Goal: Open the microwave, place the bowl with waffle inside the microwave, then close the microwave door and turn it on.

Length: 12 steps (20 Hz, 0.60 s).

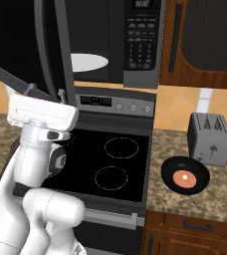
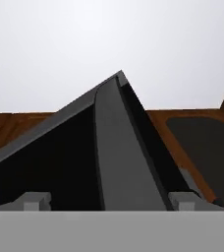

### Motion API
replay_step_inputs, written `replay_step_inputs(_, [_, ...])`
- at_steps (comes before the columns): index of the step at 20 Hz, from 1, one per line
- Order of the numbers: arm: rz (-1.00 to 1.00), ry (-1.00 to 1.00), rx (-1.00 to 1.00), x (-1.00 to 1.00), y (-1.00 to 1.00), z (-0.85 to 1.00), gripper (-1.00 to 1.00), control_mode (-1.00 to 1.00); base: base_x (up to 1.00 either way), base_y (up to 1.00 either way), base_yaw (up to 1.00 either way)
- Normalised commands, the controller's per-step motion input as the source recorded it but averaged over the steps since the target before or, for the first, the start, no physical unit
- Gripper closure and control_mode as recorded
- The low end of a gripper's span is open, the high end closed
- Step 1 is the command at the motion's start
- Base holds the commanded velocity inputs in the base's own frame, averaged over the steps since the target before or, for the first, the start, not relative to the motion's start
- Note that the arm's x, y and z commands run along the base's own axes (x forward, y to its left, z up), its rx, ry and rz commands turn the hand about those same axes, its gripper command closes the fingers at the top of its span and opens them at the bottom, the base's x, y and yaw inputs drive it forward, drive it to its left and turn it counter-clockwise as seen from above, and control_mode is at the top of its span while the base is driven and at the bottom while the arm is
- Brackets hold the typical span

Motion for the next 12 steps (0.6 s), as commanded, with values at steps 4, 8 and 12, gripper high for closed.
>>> replay_step_inputs(4, [-0.10,-0.47,0.28,-0.72,-0.90,1.00,-1.00,-1.00,0.00,0.00,0.00])
replay_step_inputs(8, [-0.16,-0.29,0.31,-0.70,-0.94,1.00,-1.00,-1.00,0.00,0.00,0.00])
replay_step_inputs(12, [-0.03,-0.38,0.41,-0.90,-1.00,1.00,-1.00,-1.00,0.00,0.00,0.00])
